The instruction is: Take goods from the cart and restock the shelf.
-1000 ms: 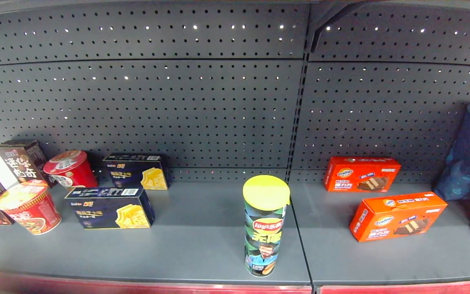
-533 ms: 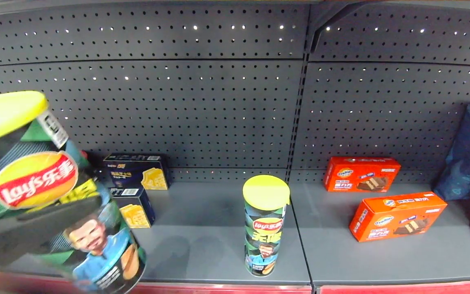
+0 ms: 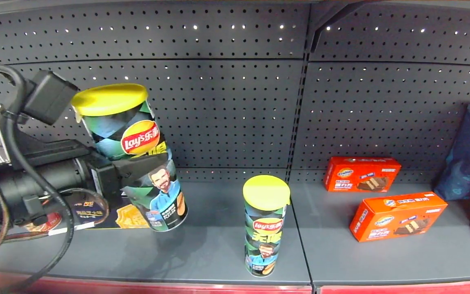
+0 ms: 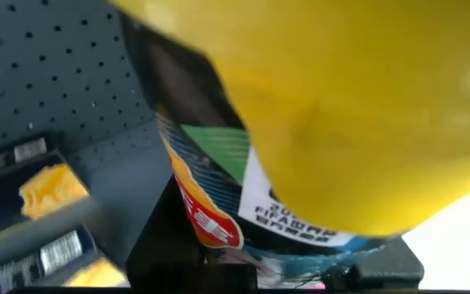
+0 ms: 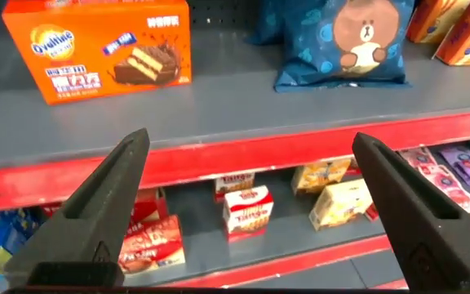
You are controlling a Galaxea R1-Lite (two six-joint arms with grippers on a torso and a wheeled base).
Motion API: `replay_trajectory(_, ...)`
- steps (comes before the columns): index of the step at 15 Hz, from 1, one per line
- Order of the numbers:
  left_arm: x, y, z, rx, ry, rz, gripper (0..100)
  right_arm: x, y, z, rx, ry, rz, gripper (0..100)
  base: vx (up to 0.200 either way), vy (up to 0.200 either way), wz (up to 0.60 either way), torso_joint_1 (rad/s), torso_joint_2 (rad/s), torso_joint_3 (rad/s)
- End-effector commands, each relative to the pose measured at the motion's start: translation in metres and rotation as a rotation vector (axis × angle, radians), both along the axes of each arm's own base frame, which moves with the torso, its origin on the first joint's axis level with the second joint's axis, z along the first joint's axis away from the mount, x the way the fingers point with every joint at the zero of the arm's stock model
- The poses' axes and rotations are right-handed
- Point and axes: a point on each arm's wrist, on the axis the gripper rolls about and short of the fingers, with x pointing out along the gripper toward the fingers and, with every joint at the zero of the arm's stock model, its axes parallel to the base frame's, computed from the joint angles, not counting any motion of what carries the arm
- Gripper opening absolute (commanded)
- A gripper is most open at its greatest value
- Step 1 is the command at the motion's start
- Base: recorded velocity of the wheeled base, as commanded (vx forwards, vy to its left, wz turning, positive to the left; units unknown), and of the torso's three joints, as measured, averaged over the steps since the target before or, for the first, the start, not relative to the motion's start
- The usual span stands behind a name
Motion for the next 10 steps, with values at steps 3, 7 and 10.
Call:
replay_trajectory(3, 0.073, -0.025, -0.029, 0.114, 0.026, -0.034, 0, 0.002, 0.001, -0.002, 0.005, -0.018, 0.001, 100, 0.000, 0.000, 0.00, 0.000, 0.00, 0.000)
replay_trajectory(7, 0.132, -0.051, -0.038, 0.120, 0.016, -0.064, 0, 0.002, 0.001, -0.002, 0.002, -0.018, 0.015, 100, 0.000, 0.000, 0.00, 0.000, 0.00, 0.000)
replay_trajectory(10, 0.164, -0.067, -0.044, 0.071, 0.001, -0.237, 0, 0.002, 0.001, -0.002, 0.008, -0.020, 0.014, 100, 0.000, 0.000, 0.00, 0.000, 0.00, 0.000)
